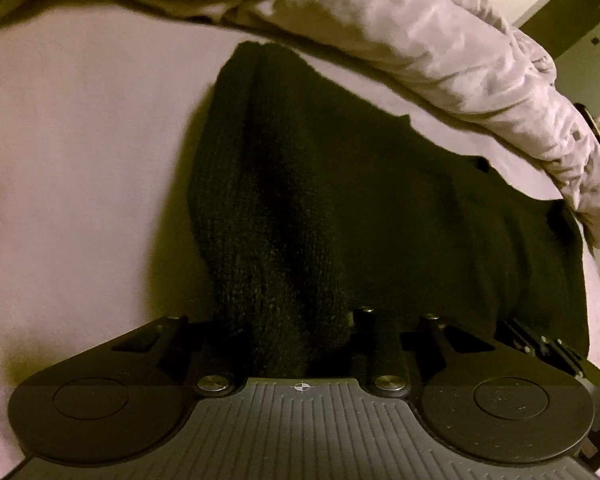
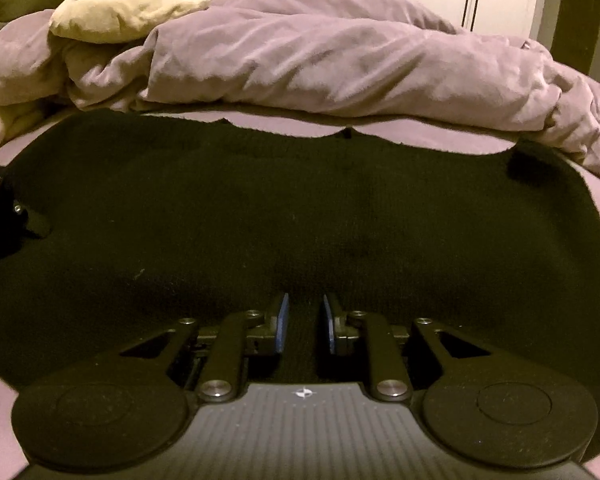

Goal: Fold small clothes

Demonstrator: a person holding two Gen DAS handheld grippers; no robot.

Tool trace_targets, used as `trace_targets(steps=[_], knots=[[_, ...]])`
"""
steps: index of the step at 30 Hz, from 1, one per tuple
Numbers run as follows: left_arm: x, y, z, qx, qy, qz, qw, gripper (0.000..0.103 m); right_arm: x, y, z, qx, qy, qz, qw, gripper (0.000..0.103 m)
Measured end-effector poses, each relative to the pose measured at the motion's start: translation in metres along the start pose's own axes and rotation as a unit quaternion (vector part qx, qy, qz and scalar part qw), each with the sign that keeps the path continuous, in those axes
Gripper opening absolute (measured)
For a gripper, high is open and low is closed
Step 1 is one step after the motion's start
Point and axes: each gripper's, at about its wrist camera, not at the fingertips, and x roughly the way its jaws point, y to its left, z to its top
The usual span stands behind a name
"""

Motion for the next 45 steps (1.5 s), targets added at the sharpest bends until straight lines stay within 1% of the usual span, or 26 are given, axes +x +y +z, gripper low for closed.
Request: trace_targets(steps=[3, 5, 9, 10, 13, 14, 16, 17, 19, 22, 26, 27, 30, 31, 32, 33, 34, 35, 37, 39, 40, 41, 43, 44, 45], knots=[[-0.013, -0.01, 0.0, 0.011, -0.012, 0.0, 0.9999, 0.027, 0.001, 0.001, -0.009, -0.01, 0.0, -0.002, 1.0, 0.017], [-0.019, -0.022, 0.002, 0.021, -0.018, 0.001, 0.9996, 0.027, 0.011, 0.001, -0.017, -0.018, 0.004, 0.003, 1.0, 0.017], [-0.035, -0.05, 0.002, 0.04, -0.038, 0.004, 0.9985, 0.026, 0.015, 0.006, -0.015, -0.052, -0.001, 0.005, 0.999, 0.018], [-0.04, -0.06, 0.001, 0.047, -0.043, 0.001, 0.998, 0.026, 0.01, 0.003, -0.014, -0.047, -0.004, 0.014, 0.999, 0.018], [-0.051, -0.101, -0.004, 0.08, -0.056, -0.002, 0.9952, 0.025, -0.008, -0.022, -0.01, 0.016, -0.003, 0.059, 0.998, 0.018], [-0.052, -0.115, -0.006, 0.094, -0.06, -0.001, 0.9938, 0.025, -0.016, -0.03, -0.01, 0.042, -0.004, 0.064, 0.997, 0.018], [-0.053, -0.148, -0.012, 0.121, -0.064, 0.003, 0.9906, 0.025, -0.033, -0.043, -0.012, 0.074, -0.017, 0.062, 0.995, 0.018], [-0.051, -0.164, -0.016, 0.133, -0.068, 0.003, 0.9888, 0.025, -0.044, -0.051, -0.013, 0.087, -0.029, 0.06, 0.994, 0.018], [-0.043, -0.195, -0.024, 0.151, -0.072, 0.003, 0.9859, 0.025, -0.059, -0.068, -0.015, 0.114, -0.039, 0.057, 0.991, 0.018], [-0.02, -0.239, -0.037, 0.157, -0.067, 0.003, 0.9853, 0.026, -0.073, -0.094, -0.019, 0.153, -0.042, 0.051, 0.986, 0.019], [0.015, -0.294, -0.064, 0.169, -0.074, 0.019, 0.9827, 0.027, -0.086, -0.132, -0.027, 0.171, -0.044, 0.028, 0.984, 0.021], [0.026, -0.306, -0.072, 0.179, -0.074, 0.021, 0.9808, 0.027, -0.089, -0.14, -0.03, 0.179, -0.046, 0.024, 0.983, 0.021], [0.067, -0.329, -0.093, 0.196, -0.058, 0.029, 0.9785, 0.036, -0.093, -0.166, -0.038, 0.199, -0.043, 0.008, 0.979, 0.022], [0.08, -0.329, -0.098, 0.194, -0.052, 0.033, 0.9791, 0.049, -0.095, -0.172, -0.041, 0.202, -0.04, 0.005, 0.979, 0.022], [0.089, -0.329, -0.102, 0.195, -0.052, 0.032, 0.979, 0.059, -0.096, -0.179, -0.044, 0.204, -0.037, 0.002, 0.978, 0.022], [0.092, -0.329, -0.106, 0.205, -0.056, 0.028, 0.9768, 0.065, -0.096, -0.185, -0.045, 0.207, -0.034, 0.001, 0.978, 0.022], [0.091, -0.33, -0.108, 0.215, -0.058, 0.022, 0.9747, 0.075, -0.097, -0.189, -0.047, 0.209, -0.032, 0.003, 0.977, 0.024], [0.088, -0.331, -0.109, 0.22, -0.056, 0.014, 0.9738, 0.084, -0.098, -0.192, -0.048, 0.211, -0.031, 0.004, 0.977, 0.025], [0.081, -0.329, -0.108, 0.214, -0.048, -0.001, 0.9756, 0.087, -0.101, -0.196, -0.05, 0.213, -0.029, 0.007, 0.977, 0.027], [0.068, -0.324, -0.106, 0.206, -0.035, -0.012, 0.9778, 0.087, -0.104, -0.2, -0.048, 0.221, -0.034, 0.009, 0.975, 0.029], [0.059, -0.32, -0.104, 0.2, -0.025, -0.023, 0.9791, 0.087, -0.105, -0.203, -0.046, 0.229, -0.037, 0.013, 0.973, 0.03], [0.044, -0.313, -0.105, 0.189, -0.023, -0.052, 0.9804, 0.089, -0.107, -0.203, -0.045, 0.234, -0.038, 0.015, 0.971, 0.034], [0.021, -0.306, -0.108, 0.164, -0.023, -0.09, 0.982, 0.091, -0.109, -0.206, -0.04, 0.243, -0.047, 0.02, 0.969, 0.037], [0.01, -0.301, -0.111, 0.159, -0.026, -0.097, 0.9823, 0.092, -0.109, -0.207, -0.036, 0.246, -0.047, 0.021, 0.968, 0.037], [0.001, -0.296, -0.115, 0.157, -0.032, -0.095, 0.9825, 0.092, -0.109, -0.208, -0.033, 0.249, -0.049, 0.025, 0.967, 0.037]])
